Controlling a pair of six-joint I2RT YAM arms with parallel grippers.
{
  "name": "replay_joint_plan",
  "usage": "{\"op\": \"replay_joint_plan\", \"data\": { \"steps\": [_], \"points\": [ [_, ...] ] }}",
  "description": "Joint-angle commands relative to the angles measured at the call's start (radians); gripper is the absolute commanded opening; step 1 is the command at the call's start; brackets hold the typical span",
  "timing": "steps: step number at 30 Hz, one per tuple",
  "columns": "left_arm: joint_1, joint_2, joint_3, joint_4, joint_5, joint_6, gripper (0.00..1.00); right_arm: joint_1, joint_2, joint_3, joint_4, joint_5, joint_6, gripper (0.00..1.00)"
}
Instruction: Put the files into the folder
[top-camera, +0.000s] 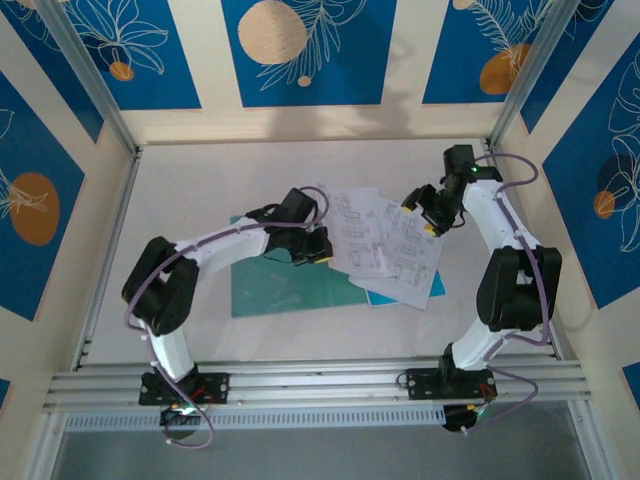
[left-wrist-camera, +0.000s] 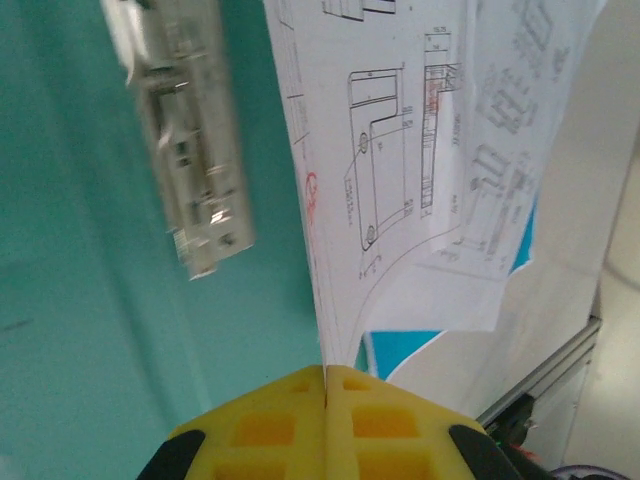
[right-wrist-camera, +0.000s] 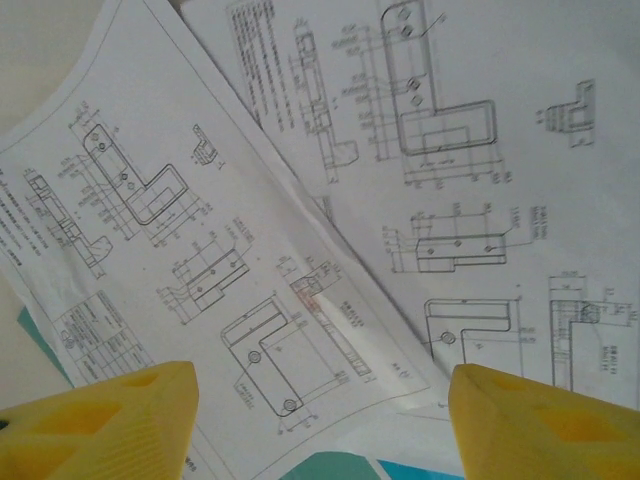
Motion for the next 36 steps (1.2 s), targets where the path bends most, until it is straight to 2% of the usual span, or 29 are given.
{"op": "replay_joint_plan", "data": {
  "steps": [1,4,8,19,36],
  "points": [
    [0.026,-0.068,-0.046,-0.096,-0.034,0.08,0.0,0.036,-0.022,-0.023,0.012,-0.047,-0.015,0.68],
    [0.048,-0.103,-0.08,-0.139,-0.046,0.112,0.0,0.076,-0.003,-0.027,0.027,-0.064,-0.018,0.67],
    [0.078,-0.141,-0.117,-0.202,-0.076,0.153,0.0,0.11,0.037,-0.035,0.075,-0.148,-0.02,0.64],
    [0.128,-0.197,-0.17,-0.316,-0.148,0.248,0.0,0.24,0.185,0.049,0.088,-0.18,-0.026,0.63],
    [0.155,-0.246,-0.243,-0.351,-0.183,0.282,0.0,0.346,0.445,0.253,0.09,-0.229,-0.024,0.62]
  ]
}}
